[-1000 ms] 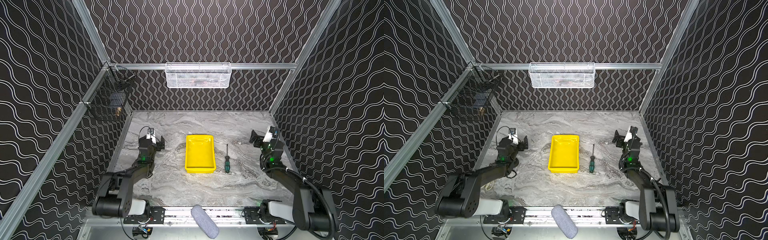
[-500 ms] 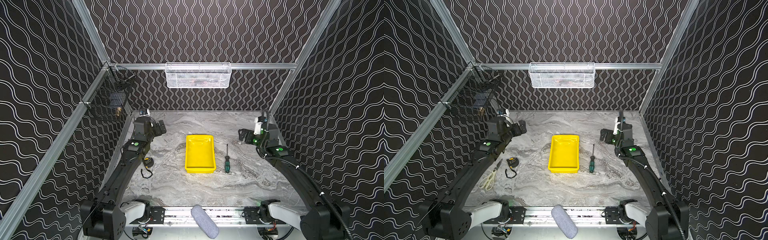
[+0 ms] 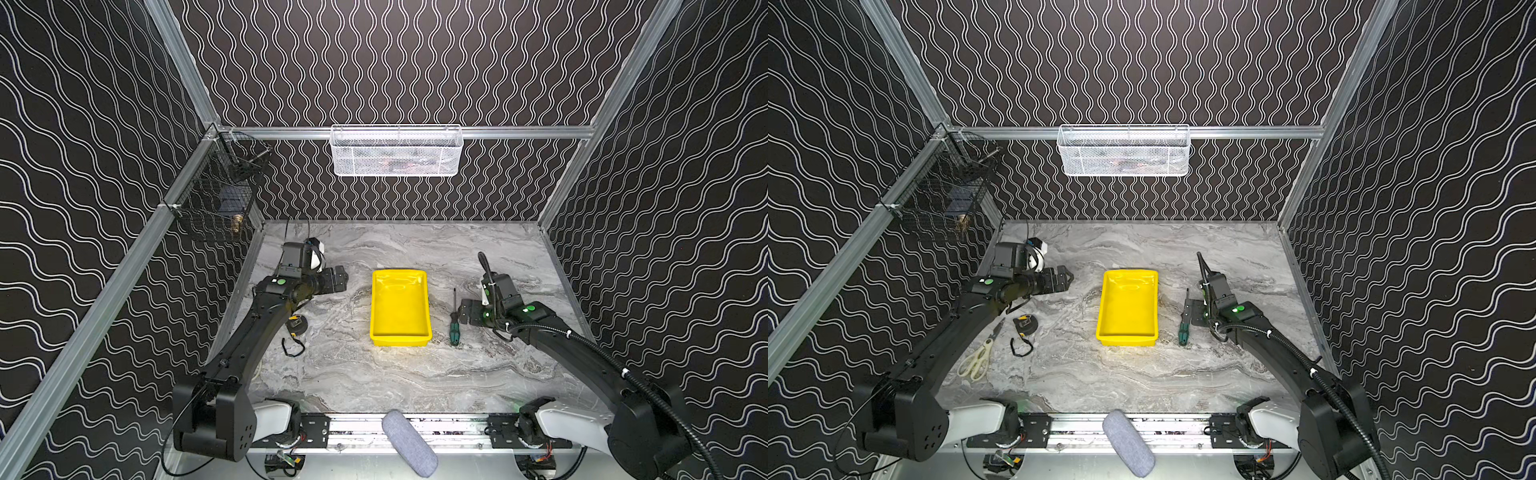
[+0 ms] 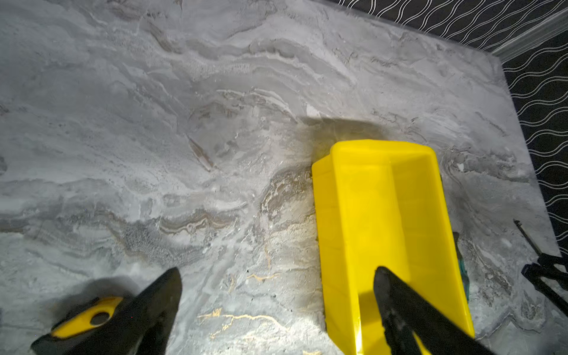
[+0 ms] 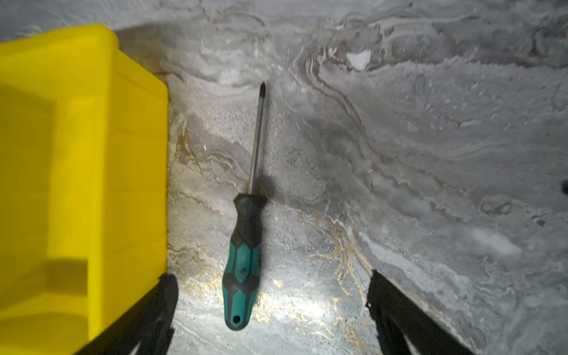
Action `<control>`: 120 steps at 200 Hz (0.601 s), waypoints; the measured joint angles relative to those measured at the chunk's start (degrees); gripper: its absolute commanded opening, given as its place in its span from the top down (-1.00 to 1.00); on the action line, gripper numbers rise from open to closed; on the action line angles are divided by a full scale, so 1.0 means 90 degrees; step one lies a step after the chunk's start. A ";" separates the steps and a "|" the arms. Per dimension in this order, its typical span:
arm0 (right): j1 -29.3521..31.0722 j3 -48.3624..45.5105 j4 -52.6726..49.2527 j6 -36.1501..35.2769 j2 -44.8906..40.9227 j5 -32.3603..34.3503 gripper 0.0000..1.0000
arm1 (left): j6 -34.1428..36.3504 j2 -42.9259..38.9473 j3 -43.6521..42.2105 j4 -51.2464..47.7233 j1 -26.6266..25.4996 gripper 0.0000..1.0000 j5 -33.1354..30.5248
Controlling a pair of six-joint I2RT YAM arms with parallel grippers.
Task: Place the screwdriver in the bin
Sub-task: 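Move the right gripper toward the screwdriver handle while the left arm rises over the bin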
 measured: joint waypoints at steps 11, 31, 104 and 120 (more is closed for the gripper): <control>0.0024 -0.0104 -0.0010 0.0053 0.0010 0.0002 -0.87 | 0.0019 -0.0022 -0.0022 -0.0027 -0.0002 -0.98 0.0000; 0.0046 -0.0214 -0.0046 0.0153 0.0044 0.0002 -0.85 | 0.0126 -0.0022 -0.0022 -0.0046 -0.0005 -0.98 -0.0036; 0.0083 -0.0226 -0.0036 0.0214 0.0406 -0.0005 -0.69 | 0.0148 0.0112 -0.0017 -0.0153 -0.0005 -0.98 0.0097; 0.0083 -0.0187 0.0002 0.0216 0.0478 -0.0024 -0.67 | 0.0148 0.0112 -0.0012 -0.0172 -0.0005 -0.98 0.0112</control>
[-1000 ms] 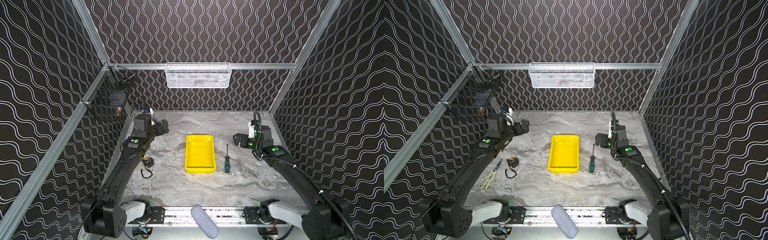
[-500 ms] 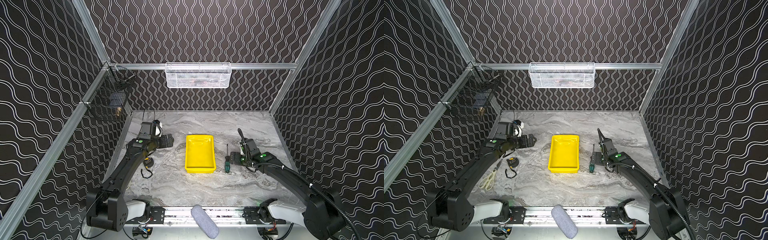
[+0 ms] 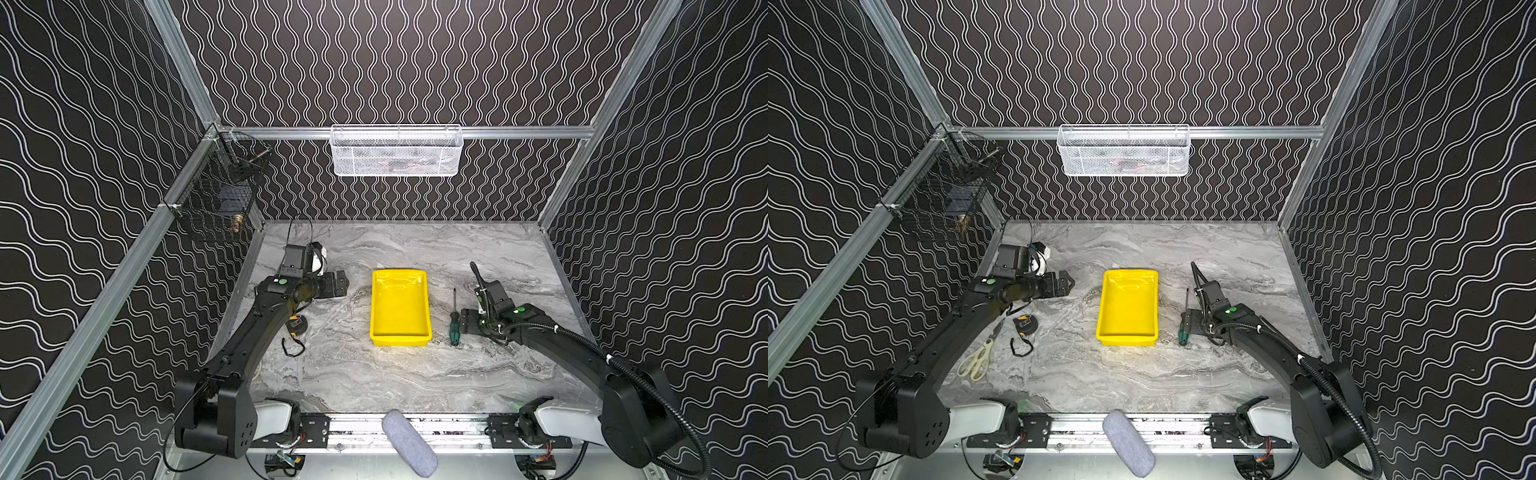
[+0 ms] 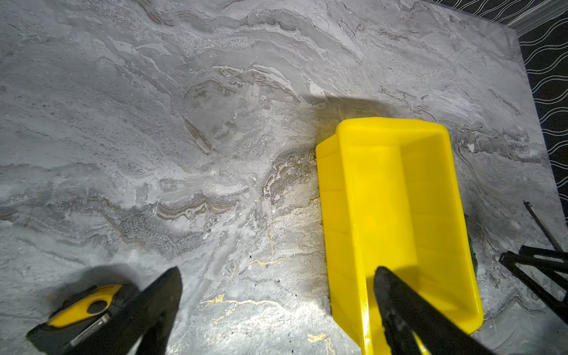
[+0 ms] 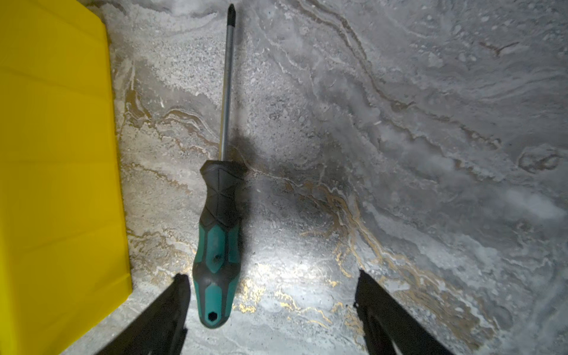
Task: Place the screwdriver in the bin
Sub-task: 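Move the right gripper toward the screwdriver handle while the left arm rises over the bin, then lower the right gripper and close it on the green screwdriver handle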
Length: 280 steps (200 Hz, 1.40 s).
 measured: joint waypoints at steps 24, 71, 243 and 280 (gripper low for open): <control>0.0000 0.0058 0.0053 0.0000 0.0136 -0.0007 -0.64 | 0.0000 -0.0017 0.0002 -0.0019 0.0000 -0.98 0.0015; 0.0000 0.0078 0.0168 0.0005 0.0274 -0.0049 -0.57 | 0.0002 -0.0078 0.0002 -0.0041 0.0000 -0.98 0.0015; 0.0340 0.0036 0.0386 0.0262 0.0486 -0.0289 -0.45 | 0.0024 -0.0056 0.0044 -0.0131 -0.0005 -0.98 -0.0032; 0.0593 0.0109 0.0471 0.0338 0.0823 -0.0306 -0.40 | 0.0024 -0.0032 0.0051 -0.0134 -0.0005 -0.98 -0.0034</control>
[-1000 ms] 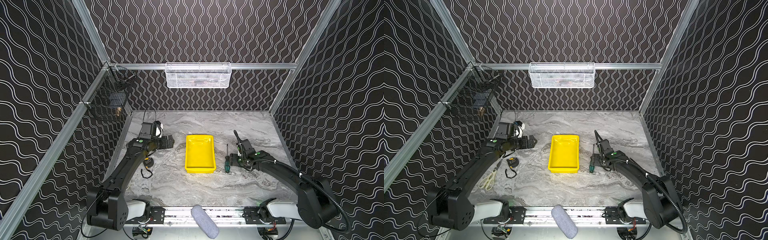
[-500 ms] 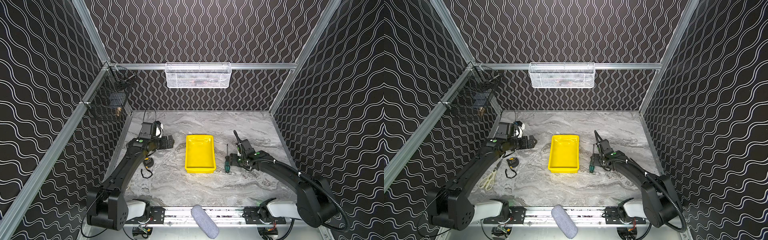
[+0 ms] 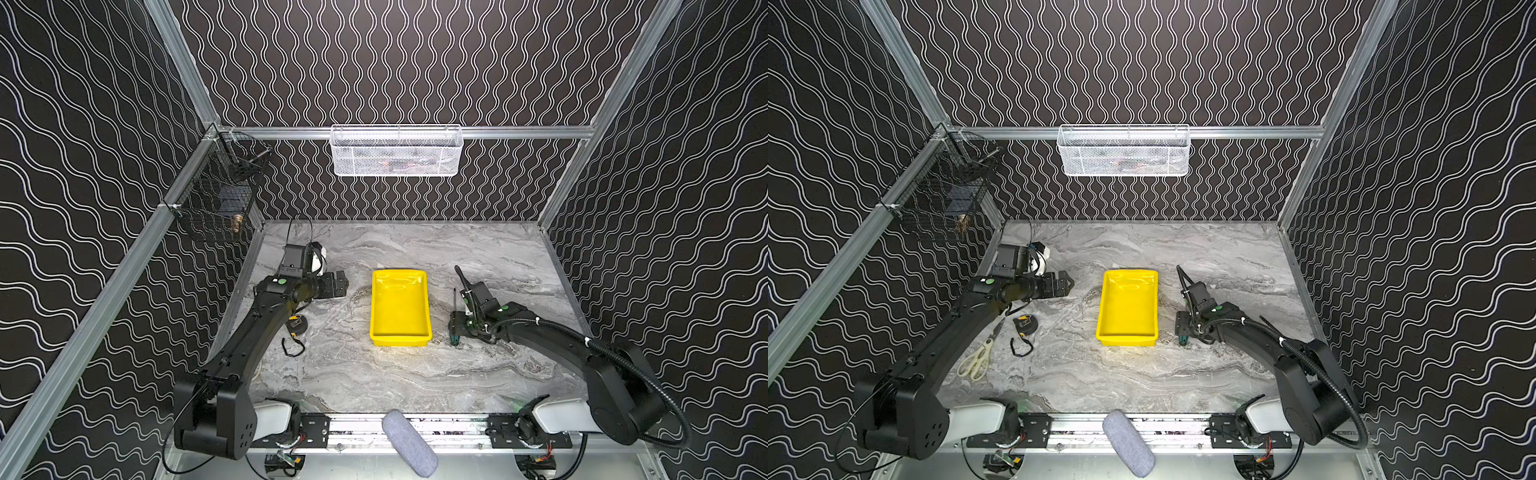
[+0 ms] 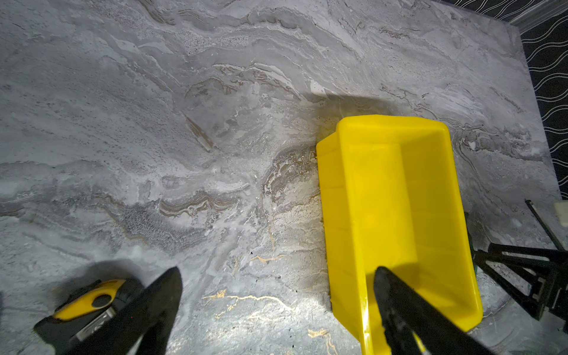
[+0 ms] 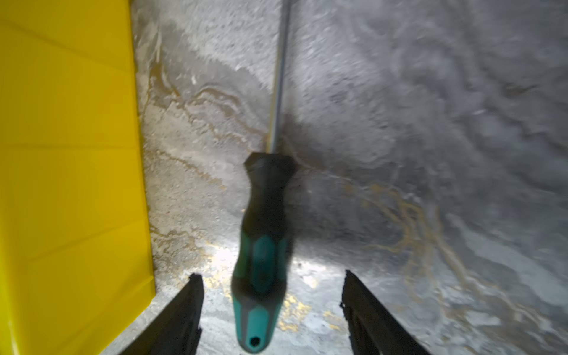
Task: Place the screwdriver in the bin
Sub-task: 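Lower the right gripper and close it on the green screwdriver handle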
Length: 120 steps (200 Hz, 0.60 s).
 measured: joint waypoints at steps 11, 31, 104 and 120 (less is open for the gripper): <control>0.0058 0.0039 0.0041 0.0022 0.0136 0.0005 -0.36 | 0.0000 0.0005 0.0005 -0.0002 0.0000 -0.98 0.0002; 0.0119 0.0075 0.0114 0.0068 0.0325 0.0019 -0.32 | 0.0000 0.0007 0.0019 -0.0010 0.0000 -0.97 0.0002; 0.0206 0.0131 0.0289 0.0109 0.0690 0.0022 -0.23 | 0.0002 0.0007 0.0024 -0.0022 0.0000 -0.98 0.0051; 0.0209 0.0117 0.0313 0.0114 0.0695 0.0022 -0.20 | 0.0002 0.0010 0.0027 -0.0022 0.0000 -0.98 0.0097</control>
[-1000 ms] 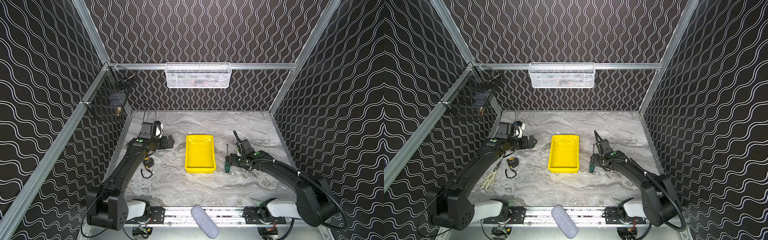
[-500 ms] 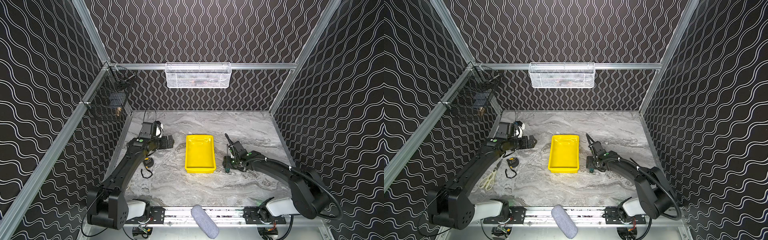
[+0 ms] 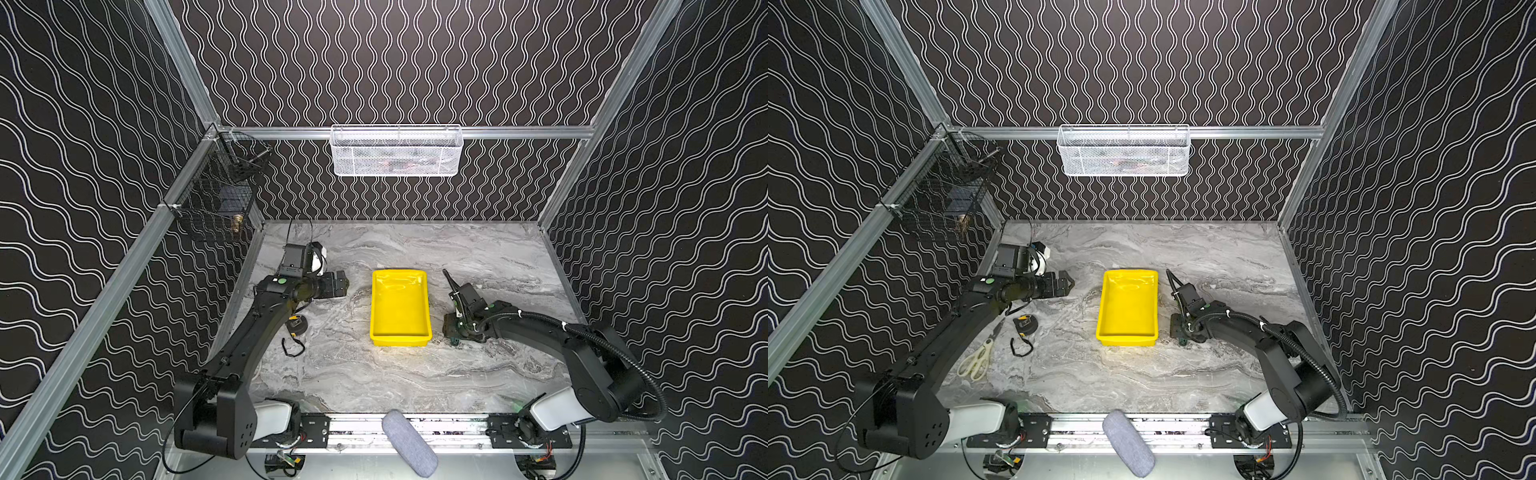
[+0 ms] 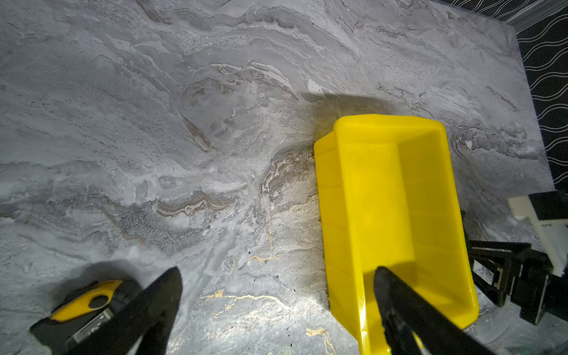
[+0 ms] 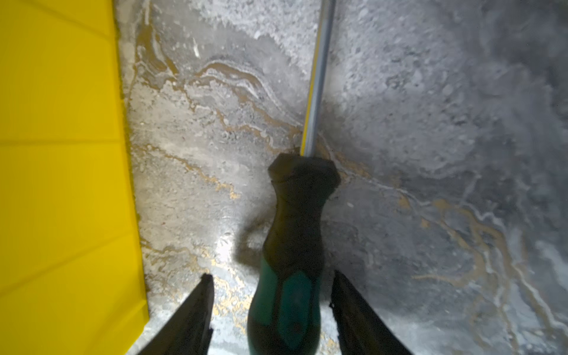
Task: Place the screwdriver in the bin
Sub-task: 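Lower the right gripper and close it on the green screwdriver handle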
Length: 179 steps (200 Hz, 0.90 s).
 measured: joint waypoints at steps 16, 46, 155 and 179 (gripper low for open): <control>0.0002 -0.0007 0.0022 0.0007 0.0005 0.0002 -0.19 | 0.0000 0.0015 0.0002 -0.0002 0.0000 -0.98 0.0027; 0.0002 -0.0019 0.0049 0.0017 0.0075 0.0002 -0.15 | 0.0000 0.0032 0.0005 -0.0012 0.0000 -0.98 0.0046; 0.0002 -0.0056 0.0367 -0.0010 0.0206 0.0175 0.00 | 0.0000 0.0083 0.0007 -0.0024 0.0000 -0.98 0.0046; 0.0005 -0.0046 0.0364 -0.0029 0.0240 0.0192 0.01 | 0.0000 0.0092 0.0010 -0.0027 0.0000 -0.98 0.0046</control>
